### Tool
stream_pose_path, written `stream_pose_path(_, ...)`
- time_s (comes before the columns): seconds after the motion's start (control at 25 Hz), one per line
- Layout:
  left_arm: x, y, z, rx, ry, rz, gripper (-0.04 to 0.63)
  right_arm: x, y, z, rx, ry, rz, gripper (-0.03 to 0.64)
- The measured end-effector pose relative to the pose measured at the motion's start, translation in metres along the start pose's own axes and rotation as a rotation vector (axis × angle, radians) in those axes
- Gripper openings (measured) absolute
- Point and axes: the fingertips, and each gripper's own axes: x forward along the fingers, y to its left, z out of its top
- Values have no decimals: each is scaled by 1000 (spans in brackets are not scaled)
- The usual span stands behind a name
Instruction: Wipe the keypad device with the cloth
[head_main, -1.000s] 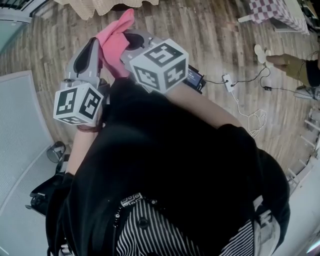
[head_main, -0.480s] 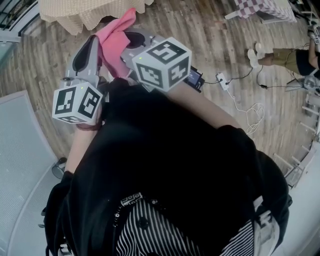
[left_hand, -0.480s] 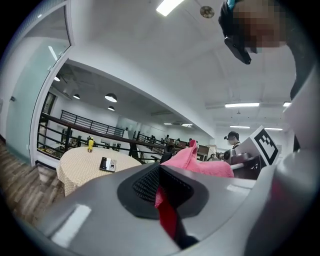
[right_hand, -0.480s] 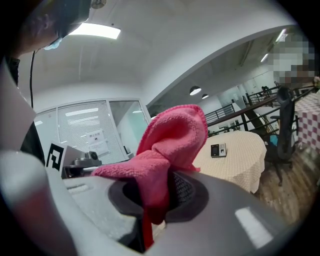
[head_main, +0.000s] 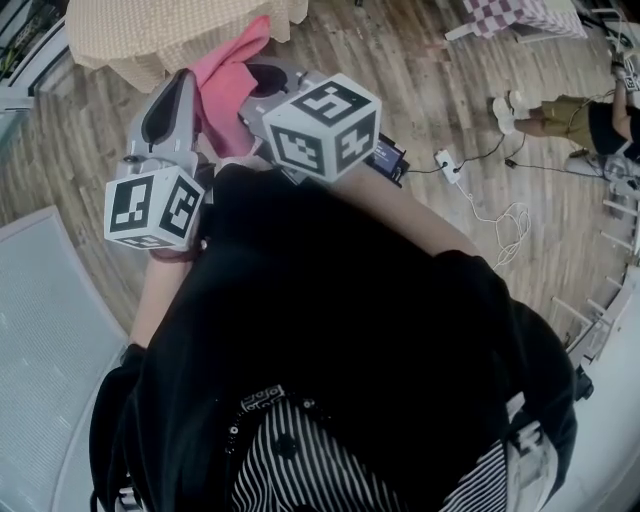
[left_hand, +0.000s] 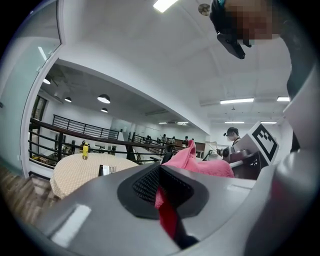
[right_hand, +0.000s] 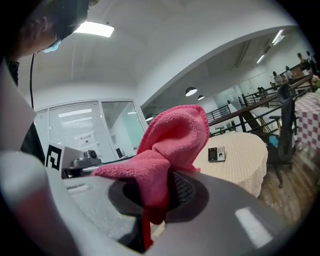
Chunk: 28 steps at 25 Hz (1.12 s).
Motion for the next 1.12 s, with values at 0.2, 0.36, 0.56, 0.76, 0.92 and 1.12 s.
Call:
stream_pose_path(0.2, 27, 42, 24, -2, 12, -31, -5, 43, -13, 31, 25, -5, -22, 64)
stream_pose_path(0.36, 46, 76, 38, 32, 33, -58, -5, 80, -21, 49, 33, -7, -47, 64)
stream_pose_path(0.56, 72, 112, 35, 116, 87, -88, -5, 123, -43, 50, 62, 22, -105, 64)
stream_pose_path(0.76, 79, 164, 33, 118, 121, -121, -6, 177, -44, 49, 71, 66, -113, 64)
stream_pose_path(0.92, 78, 211, 10, 78, 144, -125, -6, 223, -44, 27, 83, 123, -113, 64)
stream_pose_path(1.12, 64, 249, 7, 38, 157, -116, -5, 258, -27, 20, 77, 181, -100, 64)
